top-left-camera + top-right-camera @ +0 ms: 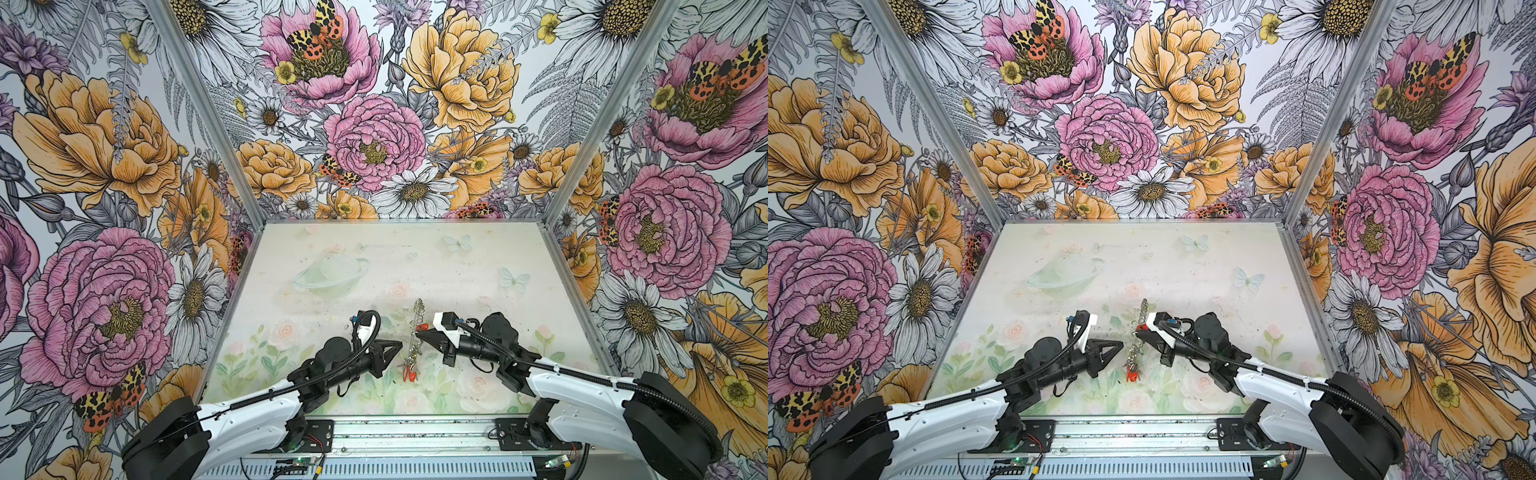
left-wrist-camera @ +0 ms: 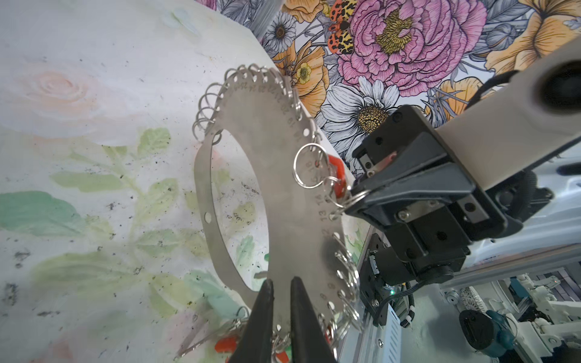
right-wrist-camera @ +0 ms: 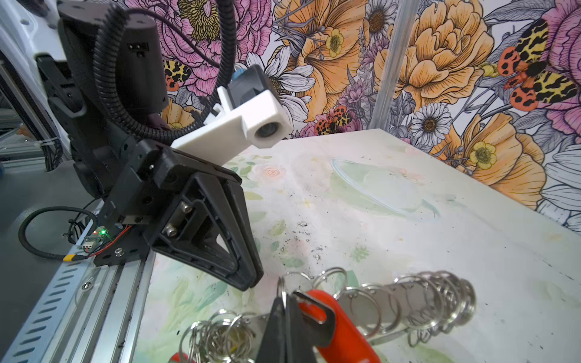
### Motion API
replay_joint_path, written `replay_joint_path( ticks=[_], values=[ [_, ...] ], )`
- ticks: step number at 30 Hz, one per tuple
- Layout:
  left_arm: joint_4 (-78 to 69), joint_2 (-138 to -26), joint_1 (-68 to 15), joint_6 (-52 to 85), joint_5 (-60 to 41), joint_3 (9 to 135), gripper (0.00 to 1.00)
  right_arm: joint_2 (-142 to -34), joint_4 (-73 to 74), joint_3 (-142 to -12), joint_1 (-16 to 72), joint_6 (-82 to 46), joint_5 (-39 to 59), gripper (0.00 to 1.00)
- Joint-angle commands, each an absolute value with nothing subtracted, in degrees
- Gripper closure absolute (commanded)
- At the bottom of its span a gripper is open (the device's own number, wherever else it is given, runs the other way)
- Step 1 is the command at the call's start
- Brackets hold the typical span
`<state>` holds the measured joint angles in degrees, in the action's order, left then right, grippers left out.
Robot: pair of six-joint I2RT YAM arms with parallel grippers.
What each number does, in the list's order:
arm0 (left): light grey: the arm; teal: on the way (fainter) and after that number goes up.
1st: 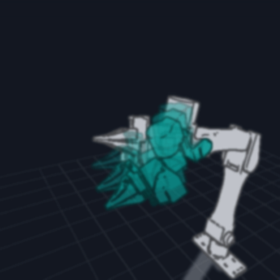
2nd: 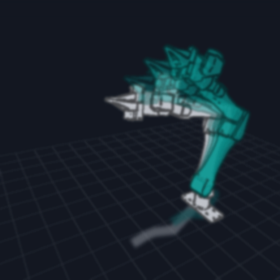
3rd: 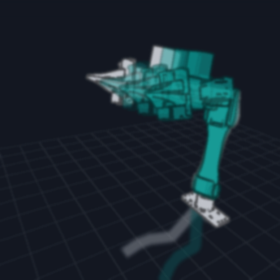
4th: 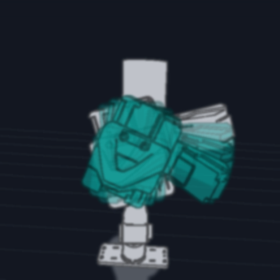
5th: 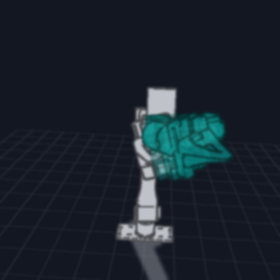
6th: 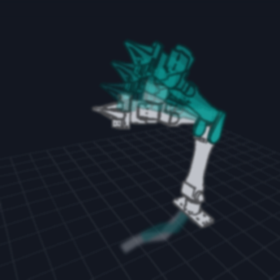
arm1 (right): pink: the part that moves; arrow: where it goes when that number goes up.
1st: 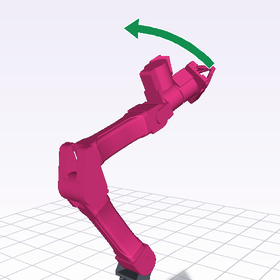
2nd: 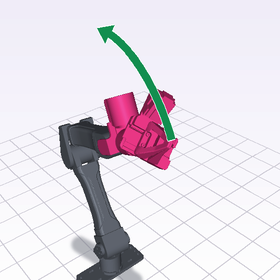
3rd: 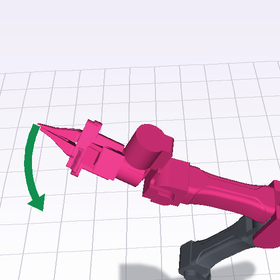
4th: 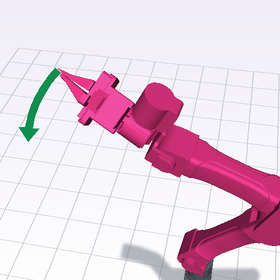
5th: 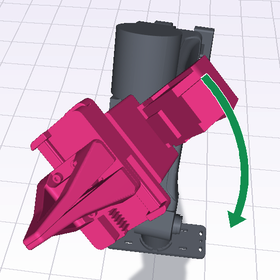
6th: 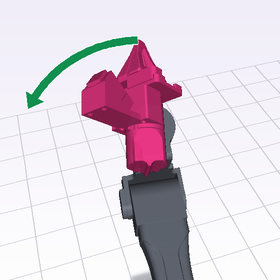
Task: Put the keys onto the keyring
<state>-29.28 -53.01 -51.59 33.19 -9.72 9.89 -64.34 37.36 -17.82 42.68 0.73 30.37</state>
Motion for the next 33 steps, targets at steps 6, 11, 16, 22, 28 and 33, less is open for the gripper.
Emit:
replay_joint_path(
  ticks=[6, 11, 16, 22, 28, 33],
  values=[
    [-44.9, -54.3, -52.5, 21.5, -13.5, 8.5, 0.86, -66.1, 49.2, -17.1, 42.7, -2.5, 34.4, 1.00],
    [-45.1, -56.1, -52.4, 17.9, -15.0, 9.1, 0.89, -66.0, 50.7, -16.9, 42.7, -2.9, 36.0, 1.00],
    [-47.1, -57.1, -52.1, 16.1, -15.8, 8.7, 0.89, -65.7, 52.4, -16.4, 42.8, -3.6, 37.5, 1.00],
    [-50.4, -57.5, -52.1, 14.2, -17.6, 7.6, 0.88, -65.6, 52.9, -16.3, 42.9, -3.9, 39.1, 1.00],
    [-49.7, -57.2, -51.9, 12.0, -20.2, 8.0, 0.88, -65.8, 53.8, -16.6, 43.1, -4.7, 40.7, 1.00],
    [-50.9, -57.3, -52.0, 10.6, -21.8, 7.9, 0.90, -66.3, 53.9, -16.9, 43.1, -4.8, 42.5, 1.00]
  ],
)
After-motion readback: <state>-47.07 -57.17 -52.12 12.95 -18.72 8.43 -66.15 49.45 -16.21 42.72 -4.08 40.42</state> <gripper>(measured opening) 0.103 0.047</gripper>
